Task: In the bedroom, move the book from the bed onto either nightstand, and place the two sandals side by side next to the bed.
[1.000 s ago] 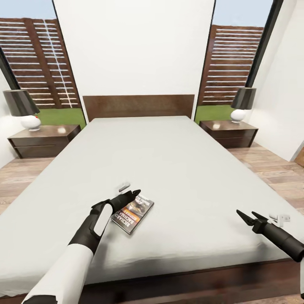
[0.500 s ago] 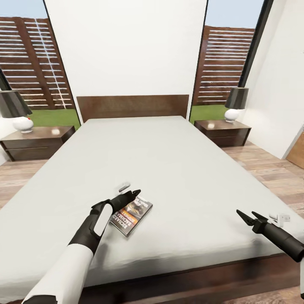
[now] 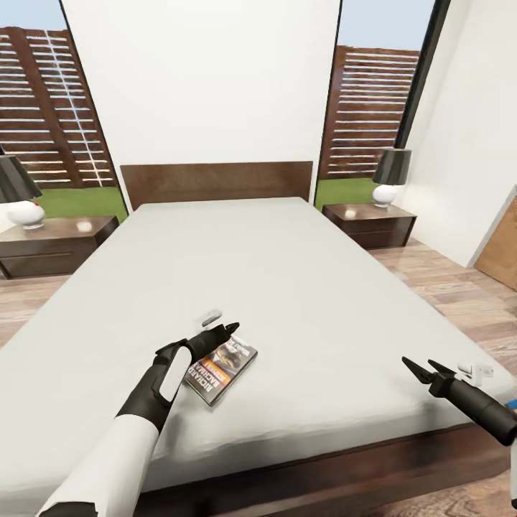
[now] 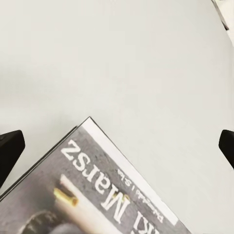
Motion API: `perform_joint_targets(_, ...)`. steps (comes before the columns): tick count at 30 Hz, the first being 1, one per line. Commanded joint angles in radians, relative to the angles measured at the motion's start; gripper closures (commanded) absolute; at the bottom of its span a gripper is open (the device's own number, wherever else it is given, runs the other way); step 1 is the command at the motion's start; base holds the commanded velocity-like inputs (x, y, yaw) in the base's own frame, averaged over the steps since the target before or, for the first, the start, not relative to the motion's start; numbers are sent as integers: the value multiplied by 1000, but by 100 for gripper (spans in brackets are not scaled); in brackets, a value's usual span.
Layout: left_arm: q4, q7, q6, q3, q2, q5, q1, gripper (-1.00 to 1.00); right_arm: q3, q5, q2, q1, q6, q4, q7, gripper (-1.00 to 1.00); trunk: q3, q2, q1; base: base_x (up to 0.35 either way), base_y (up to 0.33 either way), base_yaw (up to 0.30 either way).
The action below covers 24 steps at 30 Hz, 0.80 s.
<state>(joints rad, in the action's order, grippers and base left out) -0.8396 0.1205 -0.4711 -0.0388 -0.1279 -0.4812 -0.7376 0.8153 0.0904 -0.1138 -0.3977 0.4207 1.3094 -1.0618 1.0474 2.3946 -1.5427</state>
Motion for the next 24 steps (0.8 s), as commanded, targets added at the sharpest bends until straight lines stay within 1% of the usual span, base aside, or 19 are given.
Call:
perform_joint_targets(1,-1,3,-7,-4,-1,-5,-1,-100,2,6,0,-1,7,1,-7,-100,1,0,0,0,0,-27)
perform_joint_targets(19,-1,2,-7,-4,-1,-5,-1,-100,2,6,0,-1,7,1,-7,-100,1,0,0,0,0,-3)
perform_joint_targets(24,-1,2,-7,-4,-1,-5,-1,-100,2,7,0,-1,7,1,-7,-100,1,0,0,-161,0,0)
